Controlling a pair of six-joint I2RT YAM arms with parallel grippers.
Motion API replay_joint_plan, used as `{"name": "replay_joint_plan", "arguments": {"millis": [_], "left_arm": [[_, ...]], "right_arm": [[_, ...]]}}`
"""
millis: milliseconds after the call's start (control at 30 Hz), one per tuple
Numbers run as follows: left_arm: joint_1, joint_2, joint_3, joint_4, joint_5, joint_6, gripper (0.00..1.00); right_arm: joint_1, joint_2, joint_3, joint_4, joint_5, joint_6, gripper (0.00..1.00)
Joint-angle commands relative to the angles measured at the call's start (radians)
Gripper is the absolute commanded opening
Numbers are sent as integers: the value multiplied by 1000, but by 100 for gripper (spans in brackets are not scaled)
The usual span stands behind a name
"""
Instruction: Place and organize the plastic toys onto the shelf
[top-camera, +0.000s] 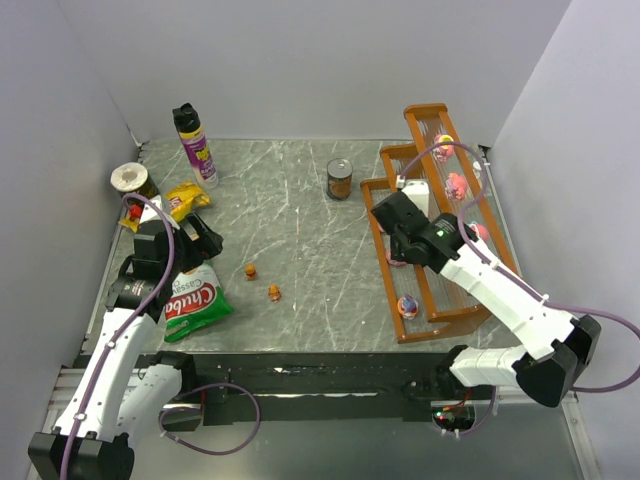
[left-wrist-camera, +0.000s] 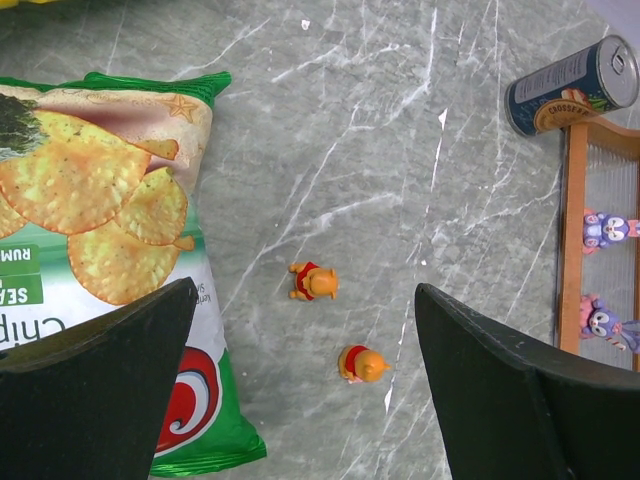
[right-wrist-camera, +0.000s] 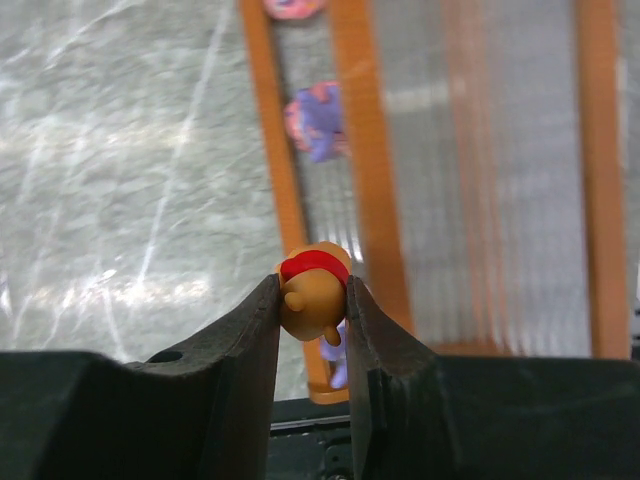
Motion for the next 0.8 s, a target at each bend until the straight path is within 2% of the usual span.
{"name": "replay_joint_plan", "arguments": {"millis": [0, 433, 767], "left_arm": [[6, -14, 8, 43, 12, 11, 96], [6, -9, 10, 44, 21, 12, 96], [6, 0, 8, 47, 33, 14, 96]], "right_arm": [[-53, -41, -35, -71, 99, 63, 0], [-94, -61, -70, -134, 191, 155, 0], [-100, -99, -118, -135, 184, 215, 1]]}}
